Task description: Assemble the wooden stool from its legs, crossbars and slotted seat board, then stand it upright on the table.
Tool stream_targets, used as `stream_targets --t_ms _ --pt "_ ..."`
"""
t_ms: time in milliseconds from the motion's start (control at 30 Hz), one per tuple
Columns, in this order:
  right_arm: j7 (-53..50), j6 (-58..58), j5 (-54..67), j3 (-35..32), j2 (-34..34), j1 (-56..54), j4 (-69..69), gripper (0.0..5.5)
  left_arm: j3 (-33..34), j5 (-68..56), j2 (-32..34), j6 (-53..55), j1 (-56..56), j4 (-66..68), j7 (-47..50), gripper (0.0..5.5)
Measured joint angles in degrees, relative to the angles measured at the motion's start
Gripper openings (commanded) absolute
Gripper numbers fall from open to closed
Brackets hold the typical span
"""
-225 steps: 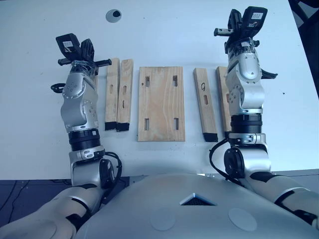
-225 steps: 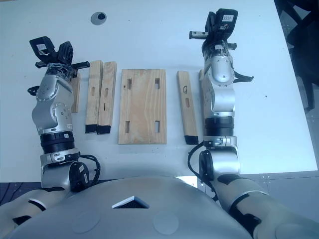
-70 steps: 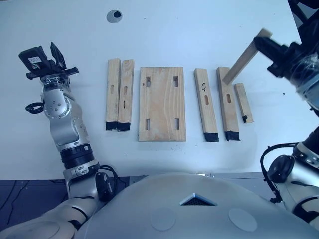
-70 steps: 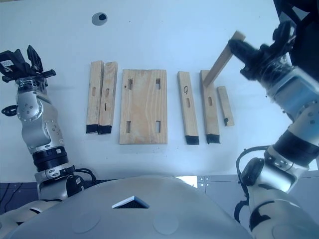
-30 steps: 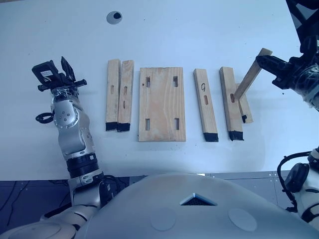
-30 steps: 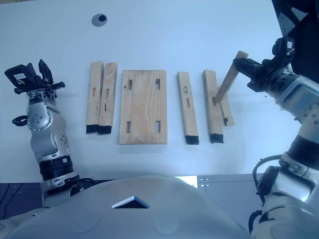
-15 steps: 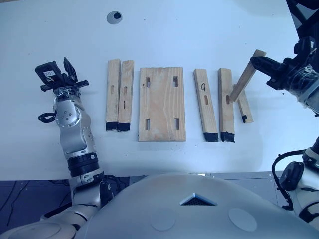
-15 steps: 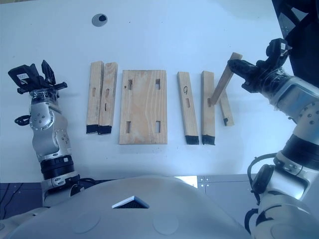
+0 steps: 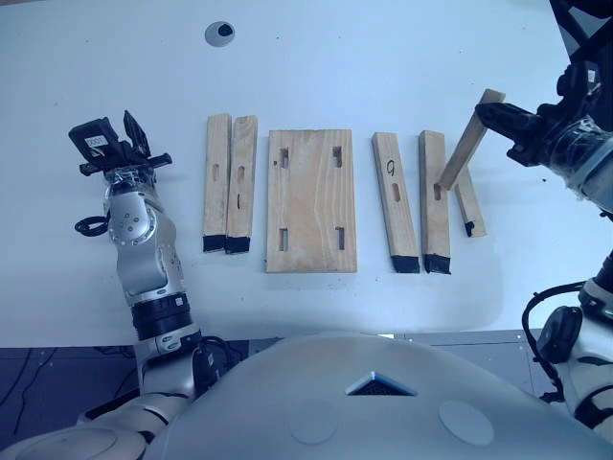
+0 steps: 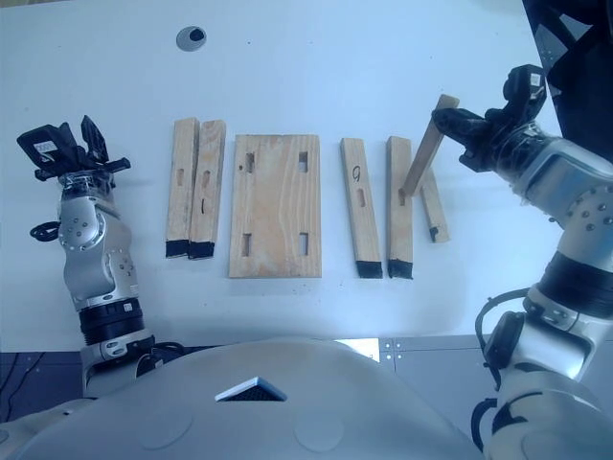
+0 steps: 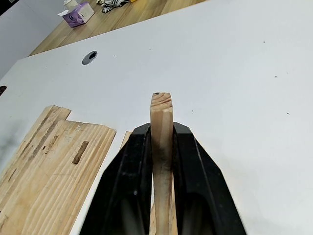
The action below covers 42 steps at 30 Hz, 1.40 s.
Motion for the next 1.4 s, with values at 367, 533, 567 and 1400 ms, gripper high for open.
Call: stream_targets --t_ms 367,533,567,1400 --pt "0.94 -6.62 -5.24 4.62 2.07 0.32 -0.84 0.39 -0.92 0.02 -0.22 0.00 -0.38 0.59 0.09 1.59" --pt "-0.78 -11.38 -8.05 5.86 5.23 -0.26 0.23 0.39 -1.95 0.07 -1.16 0.04 -0.73 0.62 0.03 1.59" --pt "-1.68 -11.77 -8.01 4.93 7.08 -1.03 1.03 0.39 -2.59 0.04 -1.06 0.14 -0.83 0.51 -0.98 1.59" --pt "-8.10 -9.12 1.58 3.38 17.78 -13.06 0.55 0.39 -31.27 -10.79 -4.40 34.09 -34.10 11.38 -26.31 0.00"
